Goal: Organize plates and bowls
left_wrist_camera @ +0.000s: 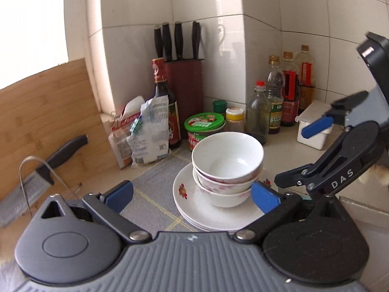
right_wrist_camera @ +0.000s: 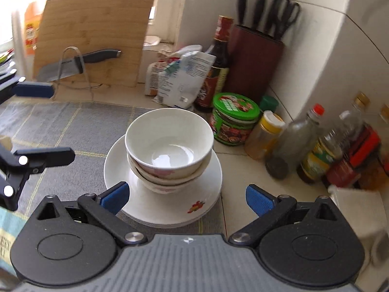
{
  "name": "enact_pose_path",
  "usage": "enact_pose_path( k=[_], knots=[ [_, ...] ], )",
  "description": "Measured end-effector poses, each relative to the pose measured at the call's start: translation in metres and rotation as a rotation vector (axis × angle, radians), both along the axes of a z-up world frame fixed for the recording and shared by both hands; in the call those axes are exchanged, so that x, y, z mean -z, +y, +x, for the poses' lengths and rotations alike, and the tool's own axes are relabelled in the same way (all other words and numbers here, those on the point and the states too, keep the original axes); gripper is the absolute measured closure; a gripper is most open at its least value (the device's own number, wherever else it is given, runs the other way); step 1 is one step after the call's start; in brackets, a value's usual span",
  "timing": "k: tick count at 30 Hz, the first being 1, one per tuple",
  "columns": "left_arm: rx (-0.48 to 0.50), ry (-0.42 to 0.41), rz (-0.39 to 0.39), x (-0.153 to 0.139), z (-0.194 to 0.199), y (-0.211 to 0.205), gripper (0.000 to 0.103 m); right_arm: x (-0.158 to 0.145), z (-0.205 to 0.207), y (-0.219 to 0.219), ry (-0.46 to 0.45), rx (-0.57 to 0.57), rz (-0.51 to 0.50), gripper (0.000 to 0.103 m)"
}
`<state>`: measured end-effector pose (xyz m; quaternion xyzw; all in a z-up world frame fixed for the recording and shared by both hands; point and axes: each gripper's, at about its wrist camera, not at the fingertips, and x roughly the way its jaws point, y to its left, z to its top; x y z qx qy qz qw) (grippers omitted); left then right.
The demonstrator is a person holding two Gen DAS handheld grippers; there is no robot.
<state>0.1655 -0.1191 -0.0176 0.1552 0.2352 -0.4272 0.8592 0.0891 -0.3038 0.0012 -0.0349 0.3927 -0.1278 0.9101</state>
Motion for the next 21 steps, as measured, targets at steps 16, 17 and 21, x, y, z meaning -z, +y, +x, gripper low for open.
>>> enact_pose_path(
  k=[16,17,21],
  knots=[
    [-0.159,0.102,0.052,-0.024,-0.041,0.04,0.001,-0.014,-0.069,0.06,-0.091,0.372,0.13,0.0],
    [-0.15,0.1,0.05,-0.025,-0.043,0.042,0.001,-0.015,-0.07,0.062,-0.095,0.371,0.13,0.0],
    [-0.138,0.115,0.046,-0.026,-0.045,0.046,0.001,-0.017,-0.073,0.07,-0.103,0.375,0.115,0.0]
  ],
)
